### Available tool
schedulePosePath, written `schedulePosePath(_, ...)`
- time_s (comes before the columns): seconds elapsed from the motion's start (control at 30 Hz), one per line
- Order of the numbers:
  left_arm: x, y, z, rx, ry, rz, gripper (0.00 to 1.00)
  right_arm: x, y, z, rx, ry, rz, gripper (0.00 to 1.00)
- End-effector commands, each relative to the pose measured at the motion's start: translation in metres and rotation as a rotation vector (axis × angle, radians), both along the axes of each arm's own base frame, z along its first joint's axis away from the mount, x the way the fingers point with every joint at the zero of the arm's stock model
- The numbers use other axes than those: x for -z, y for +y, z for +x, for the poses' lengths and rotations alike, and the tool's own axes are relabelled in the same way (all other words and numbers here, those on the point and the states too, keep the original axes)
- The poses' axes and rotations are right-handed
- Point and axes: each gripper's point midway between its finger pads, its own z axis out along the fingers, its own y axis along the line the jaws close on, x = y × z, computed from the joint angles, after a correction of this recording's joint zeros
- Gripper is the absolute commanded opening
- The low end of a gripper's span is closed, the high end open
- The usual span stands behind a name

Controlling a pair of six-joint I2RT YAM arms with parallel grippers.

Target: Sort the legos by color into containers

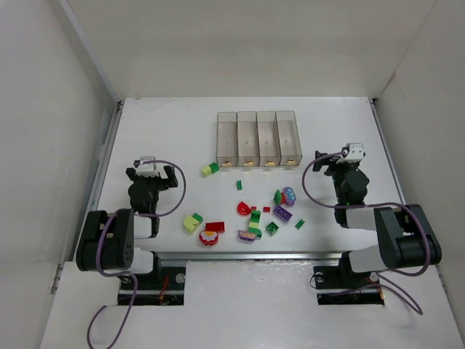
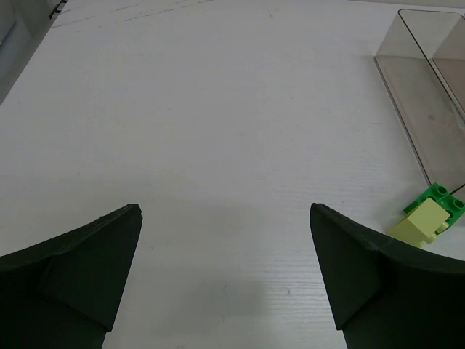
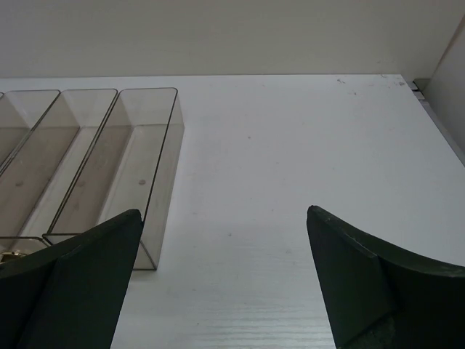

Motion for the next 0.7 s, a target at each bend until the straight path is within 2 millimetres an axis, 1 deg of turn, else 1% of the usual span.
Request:
schedulePosePath(0.0, -0.063, -0.002, 0.009, 0.01, -0.247, 0.011, 1.0, -0.021, -0.002, 0.006, 0.01, -0.064, 0.02, 1.0)
schedulePosePath(0.33, -0.063, -0.002, 0.009, 0.01, -0.247, 0.011, 1.0, -0.021, -0.002, 0.006, 0.01, -0.064, 0.02, 1.0)
schedulePosePath(0.37, -0.063, -0.004, 0.009, 0.022, -0.247, 0.021, 1.0, -0.017, -0.002, 0.005, 0.011, -0.052, 0.019, 1.0)
schedulePosePath(0.4, -0.066, -0.008, 0.01, 0.046, -0.249, 0.035, 1.0, -0.021, -0.002, 0.009, 0.011, -0.051, 0.019, 1.0)
schedulePosePath(0.43, -0.079, -0.014, 0.009, 0.086, -0.272, 0.057, 1.0, -0.026, -0.002, 0.006, 0.01, -0.08, 0.021, 1.0)
schedulePosePath(0.47, -0.081, -0.033, 0.011, 0.202, -0.246, 0.088, 1.0, -0.034, -0.002, 0.004, 0.01, -0.1, 0.023, 1.0)
schedulePosePath(0.5, -0.052, -0.041, 0.011, 0.274, -0.078, 0.127, 1.0, -0.037, 0.01, -0.001, -0.047, -0.088, 0.002, 1.0)
schedulePosePath(0.53, -0.105, -0.052, 0.025, 0.357, -0.163, 0.217, 1.0, -0.069, 0.017, 0.007, -0.061, -0.111, -0.028, 1.0)
schedulePosePath(0.57, -0.116, -0.073, 0.022, 0.516, -0.165, 0.286, 1.0, -0.075, 0.02, 0.001, -0.066, -0.043, -0.106, 1.0)
schedulePosePath(0.6, -0.127, -0.078, 0.026, 0.543, -0.16, 0.321, 1.0, -0.097, 0.035, -0.002, -0.09, -0.064, -0.163, 1.0)
schedulePosePath(0.63, -0.156, -0.076, 0.033, 0.526, -0.179, 0.318, 1.0, -0.141, 0.039, -0.002, -0.078, -0.138, -0.214, 1.0)
schedulePosePath(0.67, -0.17, -0.071, 0.038, 0.495, -0.188, 0.323, 1.0, -0.165, 0.037, -0.012, -0.05, -0.166, -0.343, 1.0)
